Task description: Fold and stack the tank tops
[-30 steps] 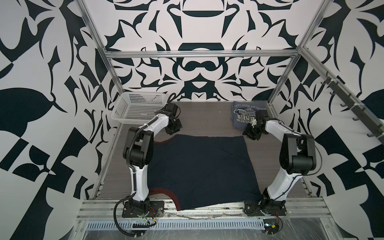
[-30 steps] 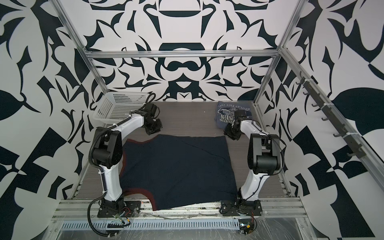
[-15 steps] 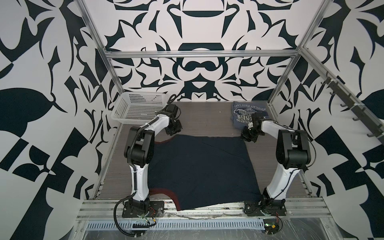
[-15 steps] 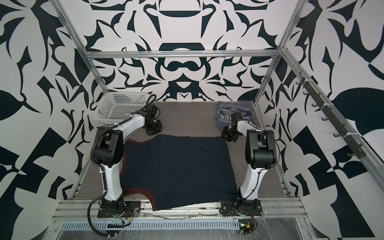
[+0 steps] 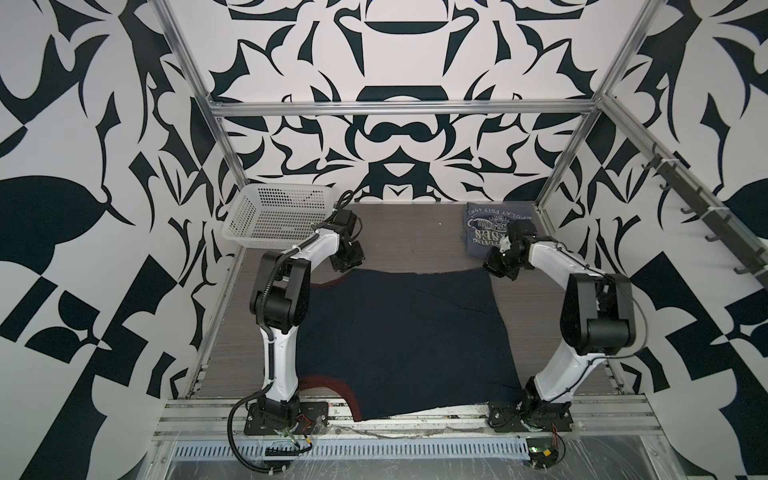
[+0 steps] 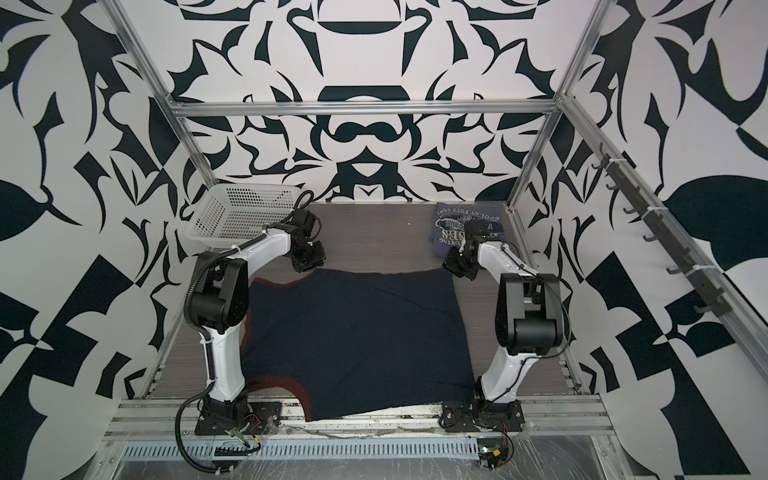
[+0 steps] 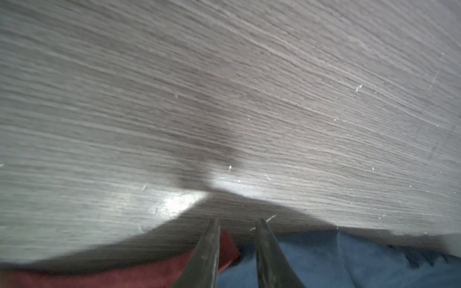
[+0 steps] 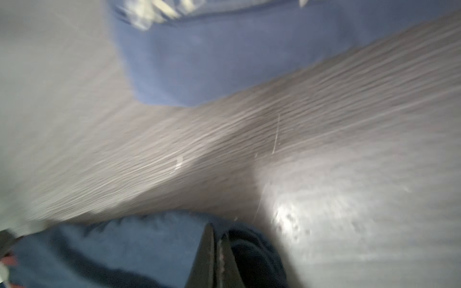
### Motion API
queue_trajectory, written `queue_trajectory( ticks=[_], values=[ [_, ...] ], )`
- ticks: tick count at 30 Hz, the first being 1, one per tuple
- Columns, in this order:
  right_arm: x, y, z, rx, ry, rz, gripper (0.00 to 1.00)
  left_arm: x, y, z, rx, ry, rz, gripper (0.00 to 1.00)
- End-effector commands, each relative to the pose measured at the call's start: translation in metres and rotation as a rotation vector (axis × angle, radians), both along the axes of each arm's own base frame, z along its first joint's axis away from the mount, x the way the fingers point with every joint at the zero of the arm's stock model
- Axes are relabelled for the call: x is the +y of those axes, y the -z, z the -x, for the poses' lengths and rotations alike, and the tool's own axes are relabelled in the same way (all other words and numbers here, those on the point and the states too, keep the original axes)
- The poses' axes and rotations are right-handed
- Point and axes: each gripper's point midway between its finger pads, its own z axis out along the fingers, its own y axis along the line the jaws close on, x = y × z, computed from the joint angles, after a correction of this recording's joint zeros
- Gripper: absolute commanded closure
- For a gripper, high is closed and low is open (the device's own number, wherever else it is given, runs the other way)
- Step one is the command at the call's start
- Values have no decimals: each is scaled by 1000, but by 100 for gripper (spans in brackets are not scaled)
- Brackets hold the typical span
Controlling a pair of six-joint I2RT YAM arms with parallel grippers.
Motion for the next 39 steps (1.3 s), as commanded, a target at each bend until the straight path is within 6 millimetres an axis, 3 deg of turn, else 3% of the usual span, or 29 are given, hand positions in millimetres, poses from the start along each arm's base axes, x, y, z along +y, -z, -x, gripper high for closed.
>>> queue_trajectory(
  ticks=[1, 5, 9, 16, 19, 22, 26, 31, 39],
  values=[
    [4, -23, 14, -70, 5, -17, 100, -3, -4, 6, 18, 29, 4, 71],
    [17, -17, 48, -53, -8, -85, 100, -2, -9, 17, 15, 33, 12, 80],
    [17, -12, 82, -32, -16, -80, 100, -4, -23, 33, -28, 46, 23, 85],
    [14, -2, 130, -3, 17, -76, 100, -5, -14, 79, 6, 82, 9, 87],
    [12, 7, 147, 38, 29, -67, 100, -4, -12, 90, 8, 88, 2, 82],
    [11, 13, 160, 61, 47, -66, 100, 1, -19, 81, -13, 63, -24, 64],
    [7, 21, 177, 89, 87, -57, 100, -5, -39, 52, -46, 48, -44, 53],
    [8, 31, 196, 118, 112, -65, 100, -16, -44, 26, -39, 45, -45, 43],
    [10, 35, 207, 145, 101, -45, 100, -31, -17, 22, 72, 94, -89, 45]
  ],
)
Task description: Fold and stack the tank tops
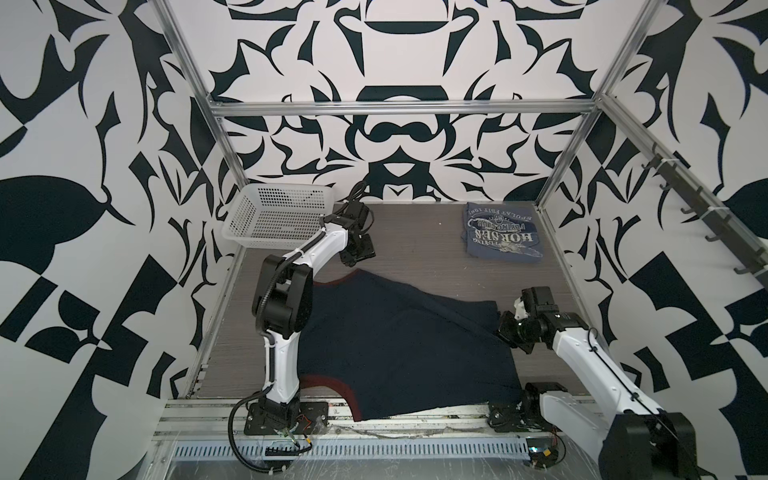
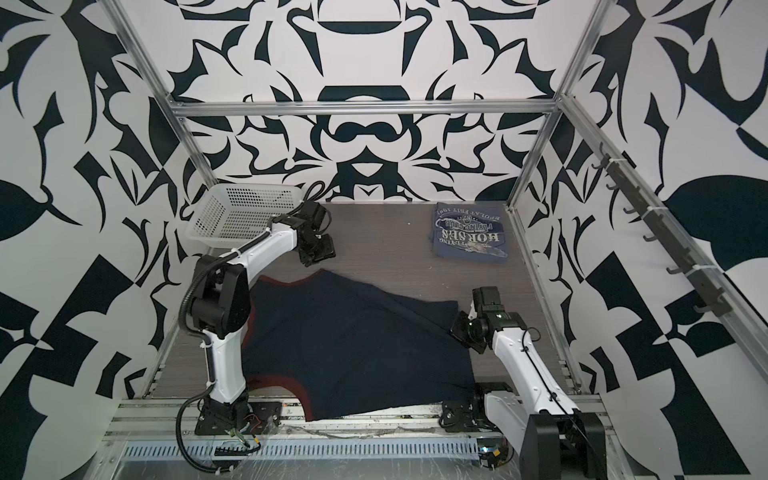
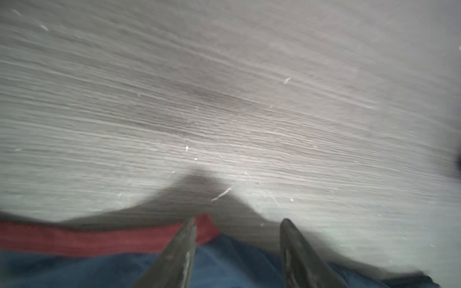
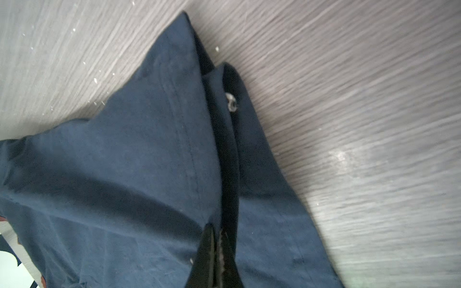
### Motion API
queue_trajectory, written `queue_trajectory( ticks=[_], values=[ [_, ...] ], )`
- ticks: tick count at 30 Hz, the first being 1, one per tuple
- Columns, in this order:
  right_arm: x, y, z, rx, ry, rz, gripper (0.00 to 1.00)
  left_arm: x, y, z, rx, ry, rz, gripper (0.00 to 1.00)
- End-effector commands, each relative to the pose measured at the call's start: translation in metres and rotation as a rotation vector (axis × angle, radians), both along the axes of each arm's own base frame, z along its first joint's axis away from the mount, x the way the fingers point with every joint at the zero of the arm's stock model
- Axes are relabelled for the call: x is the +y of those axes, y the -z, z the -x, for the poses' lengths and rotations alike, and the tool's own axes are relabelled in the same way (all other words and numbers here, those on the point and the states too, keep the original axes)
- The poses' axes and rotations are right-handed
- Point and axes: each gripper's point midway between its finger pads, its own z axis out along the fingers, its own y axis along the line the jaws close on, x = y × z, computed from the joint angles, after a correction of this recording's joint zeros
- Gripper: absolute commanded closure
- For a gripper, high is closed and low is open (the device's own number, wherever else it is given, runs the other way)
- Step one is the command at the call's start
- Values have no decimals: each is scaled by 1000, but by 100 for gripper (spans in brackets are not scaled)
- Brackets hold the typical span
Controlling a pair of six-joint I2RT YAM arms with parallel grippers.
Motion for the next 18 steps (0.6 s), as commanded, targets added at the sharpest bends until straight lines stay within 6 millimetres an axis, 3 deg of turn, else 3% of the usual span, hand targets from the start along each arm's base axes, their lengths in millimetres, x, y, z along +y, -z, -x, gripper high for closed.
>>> queue_trajectory(
  ticks=[1, 12, 18],
  values=[
    [-3, 2, 6, 30, 8, 35, 100, 0, 19, 21, 118, 42, -60, 46],
    [-4, -2, 7, 30, 6, 61, 100, -2, 25, 38, 157, 76, -86, 63],
    [-5, -4, 9, 27, 15, 66, 100, 4, 29, 77, 195, 93, -120, 67]
  ],
)
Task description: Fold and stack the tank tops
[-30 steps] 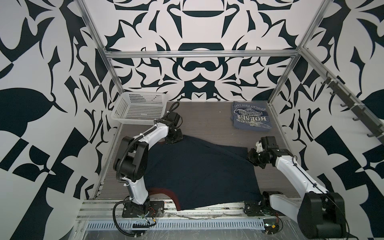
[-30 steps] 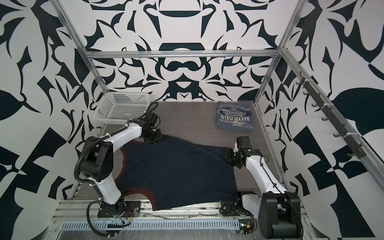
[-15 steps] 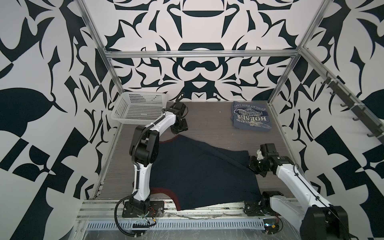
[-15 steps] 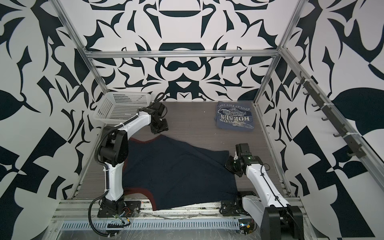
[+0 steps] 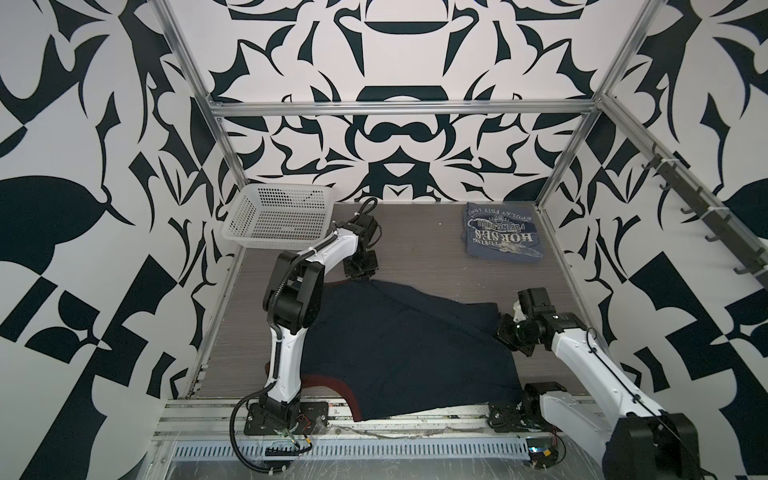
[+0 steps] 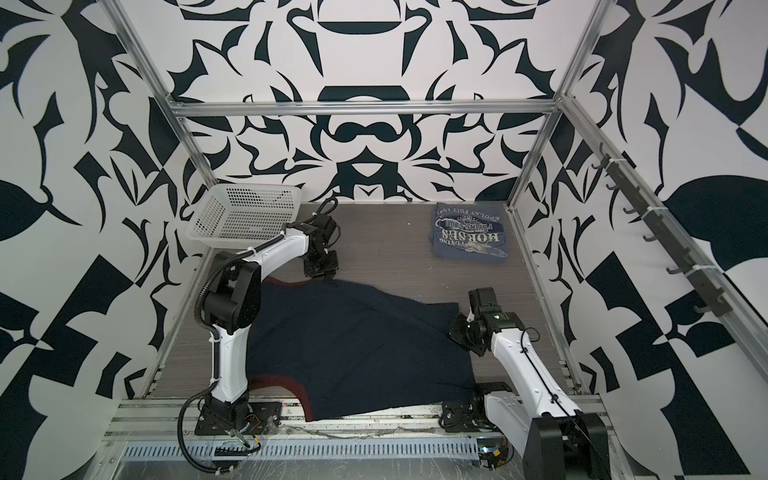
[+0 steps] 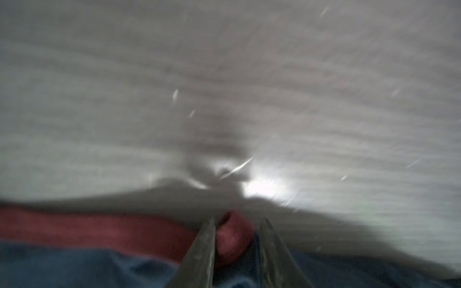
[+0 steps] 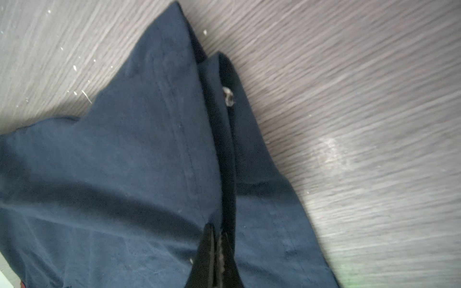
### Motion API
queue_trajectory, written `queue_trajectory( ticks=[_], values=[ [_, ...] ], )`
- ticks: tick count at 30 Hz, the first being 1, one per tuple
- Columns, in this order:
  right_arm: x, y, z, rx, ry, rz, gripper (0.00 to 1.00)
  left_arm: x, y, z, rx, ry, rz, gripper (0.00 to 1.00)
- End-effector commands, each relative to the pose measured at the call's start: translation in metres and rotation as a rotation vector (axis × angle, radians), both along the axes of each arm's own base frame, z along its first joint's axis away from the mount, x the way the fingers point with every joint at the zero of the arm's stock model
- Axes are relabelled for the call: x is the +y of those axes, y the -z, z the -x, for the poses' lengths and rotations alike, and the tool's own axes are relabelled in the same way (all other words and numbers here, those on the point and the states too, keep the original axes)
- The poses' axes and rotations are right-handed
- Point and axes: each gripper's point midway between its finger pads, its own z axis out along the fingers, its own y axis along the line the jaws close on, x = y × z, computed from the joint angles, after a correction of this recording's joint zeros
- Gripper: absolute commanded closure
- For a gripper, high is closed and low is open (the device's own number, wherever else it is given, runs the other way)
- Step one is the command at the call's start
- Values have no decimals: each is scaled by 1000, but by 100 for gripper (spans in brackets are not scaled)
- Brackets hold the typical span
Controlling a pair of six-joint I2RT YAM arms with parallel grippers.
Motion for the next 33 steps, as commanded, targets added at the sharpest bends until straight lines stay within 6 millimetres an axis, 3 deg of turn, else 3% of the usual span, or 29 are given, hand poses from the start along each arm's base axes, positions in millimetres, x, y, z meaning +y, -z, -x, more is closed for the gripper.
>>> queue_trajectory(
  ticks=[1, 6, 11, 15, 17, 20, 25, 33],
  values=[
    [-4, -6, 2, 2, 19, 25, 100, 7, -8, 37, 35, 17, -36, 67],
    [-6, -6, 1, 2, 19, 41, 100, 3, -20, 69, -69, -8, -10, 62],
    [-7, -6, 1, 8, 23, 56, 100, 5, -16, 94, -112, -38, -5, 56],
    [-9, -6, 0, 5, 26, 66, 100, 10, -33, 84, -192, -57, -7, 50],
    [-8, -6, 1, 8, 23, 67, 100, 3, -50, 72, -225, -38, 7, 47],
    [-8, -6, 1, 5, 22, 71, 100, -4, -59, 59, -218, -6, -19, 44],
    [-9, -6, 1, 1, 24, 73, 100, -3, -46, 50, -155, 0, -80, 39],
    [-9, -6, 1, 1, 23, 75, 100, 6, -30, 62, -52, -24, -145, 39]
  ],
)
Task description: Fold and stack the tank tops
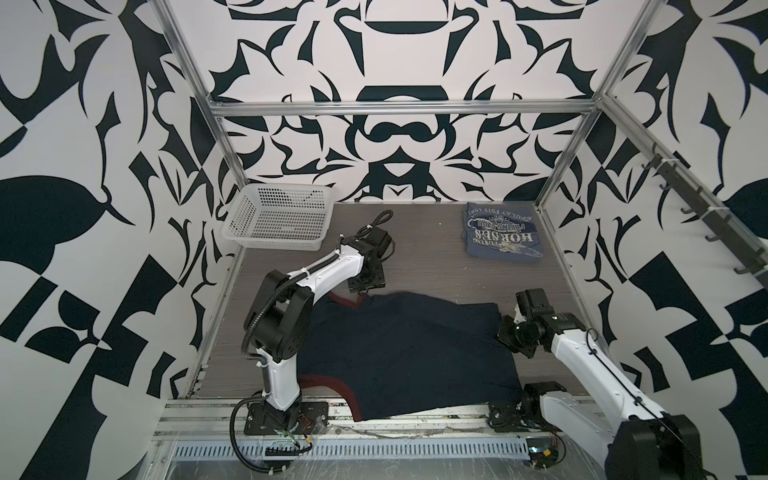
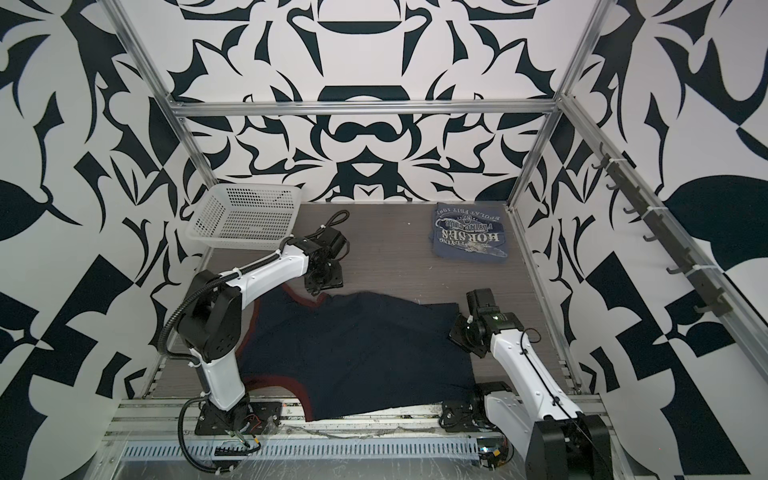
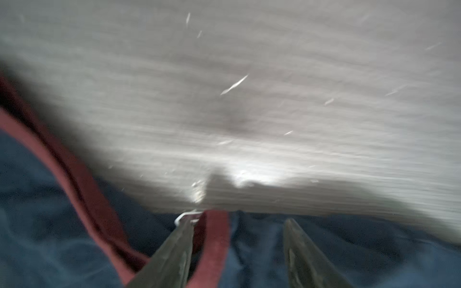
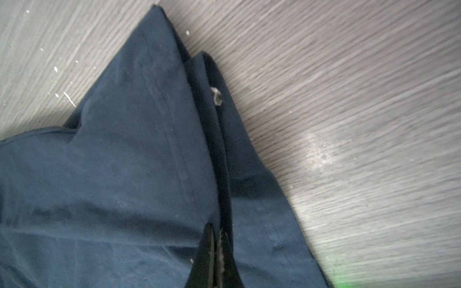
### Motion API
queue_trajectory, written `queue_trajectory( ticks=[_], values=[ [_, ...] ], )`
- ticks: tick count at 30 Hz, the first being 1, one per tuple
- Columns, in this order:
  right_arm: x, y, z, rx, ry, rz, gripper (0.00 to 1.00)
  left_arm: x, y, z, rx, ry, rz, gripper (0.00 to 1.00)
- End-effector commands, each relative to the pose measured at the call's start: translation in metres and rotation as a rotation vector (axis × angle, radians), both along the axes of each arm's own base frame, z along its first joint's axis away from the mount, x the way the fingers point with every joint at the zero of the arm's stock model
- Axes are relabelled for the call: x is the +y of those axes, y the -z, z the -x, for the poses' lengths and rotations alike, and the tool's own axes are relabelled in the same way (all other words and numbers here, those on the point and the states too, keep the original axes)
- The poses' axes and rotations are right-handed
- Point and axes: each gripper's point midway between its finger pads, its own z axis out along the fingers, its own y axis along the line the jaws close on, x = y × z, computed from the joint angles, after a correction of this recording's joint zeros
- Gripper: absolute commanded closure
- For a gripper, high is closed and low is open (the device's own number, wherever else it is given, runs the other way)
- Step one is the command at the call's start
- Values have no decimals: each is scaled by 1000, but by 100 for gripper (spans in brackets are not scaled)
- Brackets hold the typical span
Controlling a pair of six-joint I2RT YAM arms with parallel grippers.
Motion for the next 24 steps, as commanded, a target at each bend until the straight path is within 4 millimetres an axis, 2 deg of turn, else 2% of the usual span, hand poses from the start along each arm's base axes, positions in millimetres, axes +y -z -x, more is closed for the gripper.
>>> queue_trajectory(
  ticks=[1, 14, 24],
  values=[
    [-4, -9, -3, -15, 11, 23, 100, 13, 2, 16, 75, -20, -50, 39],
    [-4, -10, -4, -20, 11, 27, 100, 5, 16, 23, 139, 0, -19, 62],
    [-4, -14, -5, -28, 13, 29, 100, 7, 21, 27, 161, 4, -33, 72]
  ],
)
